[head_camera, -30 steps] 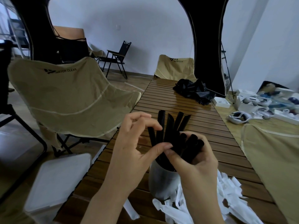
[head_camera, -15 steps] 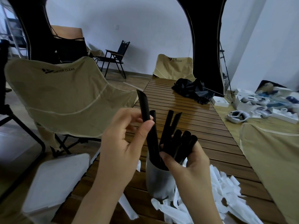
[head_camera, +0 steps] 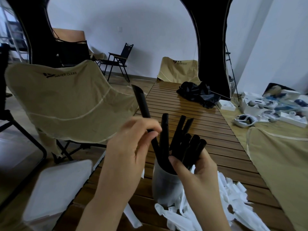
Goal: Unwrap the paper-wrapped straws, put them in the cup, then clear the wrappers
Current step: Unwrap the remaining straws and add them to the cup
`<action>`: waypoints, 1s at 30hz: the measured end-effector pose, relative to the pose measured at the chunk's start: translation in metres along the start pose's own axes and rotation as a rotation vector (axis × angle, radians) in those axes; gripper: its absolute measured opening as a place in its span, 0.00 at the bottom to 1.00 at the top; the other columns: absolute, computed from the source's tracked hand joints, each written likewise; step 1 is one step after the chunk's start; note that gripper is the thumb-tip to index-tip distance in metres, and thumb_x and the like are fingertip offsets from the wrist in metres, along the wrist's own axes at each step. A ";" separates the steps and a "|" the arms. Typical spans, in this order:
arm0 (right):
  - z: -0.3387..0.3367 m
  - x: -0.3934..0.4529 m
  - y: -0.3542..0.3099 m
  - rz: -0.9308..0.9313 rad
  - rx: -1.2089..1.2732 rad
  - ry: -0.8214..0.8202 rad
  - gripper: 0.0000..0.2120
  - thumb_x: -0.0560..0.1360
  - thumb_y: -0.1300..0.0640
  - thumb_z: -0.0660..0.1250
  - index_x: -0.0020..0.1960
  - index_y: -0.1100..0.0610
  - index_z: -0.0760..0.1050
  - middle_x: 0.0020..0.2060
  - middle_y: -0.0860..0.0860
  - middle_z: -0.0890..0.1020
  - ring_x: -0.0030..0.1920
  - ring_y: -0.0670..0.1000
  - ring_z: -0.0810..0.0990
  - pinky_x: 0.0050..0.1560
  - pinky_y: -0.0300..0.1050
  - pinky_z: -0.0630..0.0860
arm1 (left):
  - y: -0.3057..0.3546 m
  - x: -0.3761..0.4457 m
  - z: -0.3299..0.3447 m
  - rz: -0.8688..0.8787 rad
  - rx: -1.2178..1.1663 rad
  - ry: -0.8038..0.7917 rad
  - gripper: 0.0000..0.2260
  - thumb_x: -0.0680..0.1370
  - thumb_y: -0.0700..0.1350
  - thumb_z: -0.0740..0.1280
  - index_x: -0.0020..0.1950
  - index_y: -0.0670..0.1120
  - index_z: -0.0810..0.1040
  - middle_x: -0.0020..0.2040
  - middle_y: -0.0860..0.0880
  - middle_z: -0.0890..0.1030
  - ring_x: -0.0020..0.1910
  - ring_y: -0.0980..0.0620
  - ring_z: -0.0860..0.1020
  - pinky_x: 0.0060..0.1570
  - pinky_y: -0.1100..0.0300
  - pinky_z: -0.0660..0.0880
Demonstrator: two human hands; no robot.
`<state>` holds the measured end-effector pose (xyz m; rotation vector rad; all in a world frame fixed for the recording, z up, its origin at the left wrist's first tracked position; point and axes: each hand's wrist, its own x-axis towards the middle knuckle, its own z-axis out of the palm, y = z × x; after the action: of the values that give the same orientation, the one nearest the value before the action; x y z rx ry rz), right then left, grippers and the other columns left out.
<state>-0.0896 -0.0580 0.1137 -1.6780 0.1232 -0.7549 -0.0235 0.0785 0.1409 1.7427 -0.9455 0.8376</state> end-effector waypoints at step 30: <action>-0.001 0.001 0.012 -0.073 -0.169 -0.104 0.15 0.68 0.62 0.74 0.48 0.46 0.77 0.53 0.46 0.75 0.57 0.47 0.75 0.54 0.35 0.72 | -0.038 -0.024 0.006 -0.981 -0.304 0.274 0.25 0.66 0.47 0.77 0.60 0.53 0.71 0.45 0.56 0.78 0.45 0.60 0.78 0.39 0.69 0.70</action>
<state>-0.0862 -0.0625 0.1035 -1.8875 0.0538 -0.7265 -0.0010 0.0879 0.1027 1.5052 0.0271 0.2438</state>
